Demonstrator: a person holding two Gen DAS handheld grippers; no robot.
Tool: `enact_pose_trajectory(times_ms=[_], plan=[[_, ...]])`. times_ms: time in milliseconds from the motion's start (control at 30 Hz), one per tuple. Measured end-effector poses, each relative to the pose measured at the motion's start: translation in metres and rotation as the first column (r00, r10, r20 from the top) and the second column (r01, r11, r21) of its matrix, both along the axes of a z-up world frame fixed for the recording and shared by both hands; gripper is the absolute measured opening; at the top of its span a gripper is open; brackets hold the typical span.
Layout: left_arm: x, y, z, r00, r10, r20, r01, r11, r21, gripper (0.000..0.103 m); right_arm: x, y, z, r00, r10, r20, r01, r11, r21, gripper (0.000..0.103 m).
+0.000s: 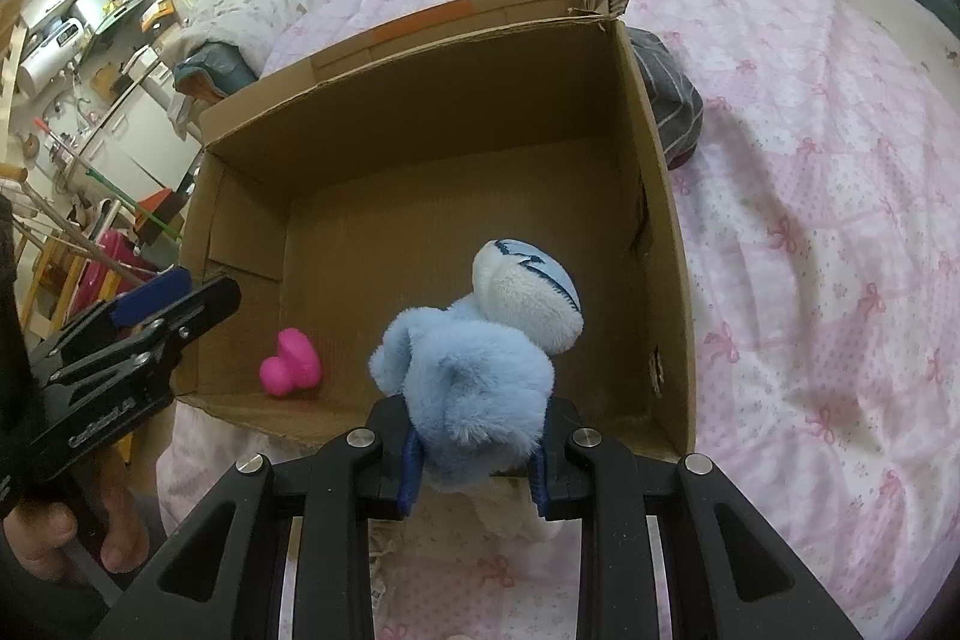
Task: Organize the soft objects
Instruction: 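Carry the duck into the cardboard box and open the left gripper while the right gripper carries the plush, then lower the blue plush into the box and open the right gripper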
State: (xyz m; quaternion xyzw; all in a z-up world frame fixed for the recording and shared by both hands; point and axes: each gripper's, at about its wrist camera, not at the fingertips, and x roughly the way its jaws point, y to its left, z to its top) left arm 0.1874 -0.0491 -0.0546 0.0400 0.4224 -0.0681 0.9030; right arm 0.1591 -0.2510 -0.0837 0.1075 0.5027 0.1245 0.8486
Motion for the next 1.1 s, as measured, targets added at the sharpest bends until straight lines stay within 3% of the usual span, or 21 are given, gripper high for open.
enact_pose_trajectory(times_ms=[233, 367, 500, 633, 700, 767, 833, 1100], plan=[[0.001, 0.000, -0.001, 1.000, 0.012, -0.005, -0.012, 1.000, 0.018, 0.064, 0.000, 0.000, -0.001, 1.000, -0.006, -0.003, 0.006, 1.000, 0.005, 0.030], [0.001, 0.003, 0.000, 1.000, 0.023, -0.008, -0.023, 1.000, 0.013, 0.064, 0.000, -0.003, 0.003, 1.000, -0.026, 0.015, 0.026, 1.000, 0.012, 0.058], [0.001, 0.004, 0.002, 1.000, 0.025, -0.008, -0.025, 1.000, 0.000, 0.065, -0.001, -0.006, 0.009, 0.999, -0.024, 0.047, 0.023, 0.999, 0.032, 0.072], [0.000, 0.005, 0.007, 0.999, 0.043, 0.001, -0.043, 0.999, 0.008, 0.065, -0.004, -0.005, 0.015, 0.997, -0.017, 0.073, 0.014, 0.999, 0.039, 0.074], [-0.002, 0.007, 0.011, 0.998, 0.062, 0.001, -0.062, 0.998, -0.003, 0.065, -0.006, -0.005, 0.020, 0.994, -0.018, 0.104, 0.015, 0.999, 0.033, 0.082], [-0.004, 0.011, 0.014, 0.995, 0.096, 0.009, -0.096, 0.995, 0.006, 0.065, -0.009, -0.006, 0.026, 0.991, -0.017, 0.136, 0.012, 0.999, 0.036, 0.101], [-0.008, 0.012, 0.021, 0.990, 0.140, 0.036, -0.141, 0.989, 0.044, 0.066, -0.013, -0.007, 0.032, 0.984, -0.024, 0.178, 0.016, 0.999, 0.046, 0.103], [-0.032, 0.016, 0.037, 0.991, 0.116, 0.071, -0.120, 0.991, 0.054, 0.073, -0.029, -0.013, 0.039, 0.976, -0.051, 0.212, 0.048, 0.999, 0.020, 0.103]])
